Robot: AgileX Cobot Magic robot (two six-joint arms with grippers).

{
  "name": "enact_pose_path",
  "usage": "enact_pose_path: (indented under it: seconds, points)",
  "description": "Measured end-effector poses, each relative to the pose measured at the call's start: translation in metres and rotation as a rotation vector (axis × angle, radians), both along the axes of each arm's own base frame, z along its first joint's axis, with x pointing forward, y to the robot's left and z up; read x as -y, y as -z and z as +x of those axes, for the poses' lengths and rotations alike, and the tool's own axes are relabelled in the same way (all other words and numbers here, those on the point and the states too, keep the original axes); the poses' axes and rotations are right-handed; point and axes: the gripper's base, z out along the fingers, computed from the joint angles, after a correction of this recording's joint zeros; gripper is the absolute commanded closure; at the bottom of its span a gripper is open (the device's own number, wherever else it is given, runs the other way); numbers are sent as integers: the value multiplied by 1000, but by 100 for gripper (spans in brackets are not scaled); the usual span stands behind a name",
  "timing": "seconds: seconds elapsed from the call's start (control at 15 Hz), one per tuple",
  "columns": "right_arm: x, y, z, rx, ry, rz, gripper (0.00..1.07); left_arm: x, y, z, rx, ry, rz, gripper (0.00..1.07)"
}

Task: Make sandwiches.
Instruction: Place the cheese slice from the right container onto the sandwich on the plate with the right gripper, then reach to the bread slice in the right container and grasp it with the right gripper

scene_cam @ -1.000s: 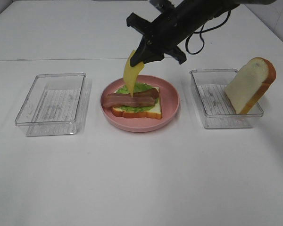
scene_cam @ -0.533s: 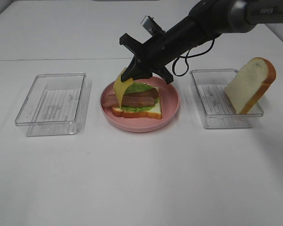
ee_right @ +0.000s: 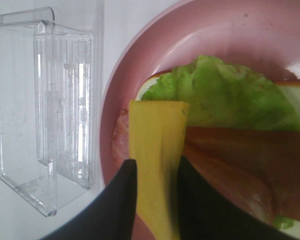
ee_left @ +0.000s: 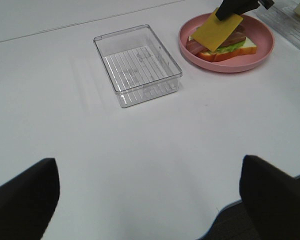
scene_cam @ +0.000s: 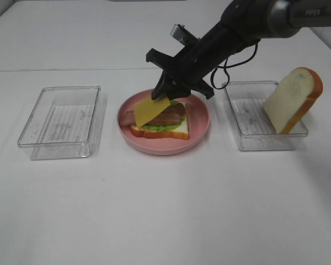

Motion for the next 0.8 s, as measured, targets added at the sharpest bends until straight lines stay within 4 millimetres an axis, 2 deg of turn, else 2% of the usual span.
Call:
enact_pose_path:
  seconds: [0.07, 0.27, 0.47, 0.53, 0.6, 0.67, 0.73, 0.8]
  points:
    - [2, 1, 0, 0, 4, -22, 57, 0, 0, 0, 0, 0, 0, 14]
    - [7, -2, 0, 23, -8, -95, 39, 0, 0, 0, 0, 0, 0, 14]
    - [14, -28, -2, 96, -27, -157, 39, 0, 0, 0, 0, 0, 0, 14]
    - [23, -53, -4, 154, -36, -200, 39, 0, 0, 0, 0, 0, 0, 14]
    - [32, -66, -4, 170, -26, -219, 39, 0, 0, 0, 0, 0, 0, 14]
    - [32, -66, -4, 170, -26, -219, 39, 0, 0, 0, 0, 0, 0, 14]
    - [62, -87, -2, 183, 18, -255, 39, 0, 0, 0, 0, 0, 0, 14]
    - [79, -99, -2, 188, 43, -275, 39, 0, 0, 0, 0, 0, 0, 14]
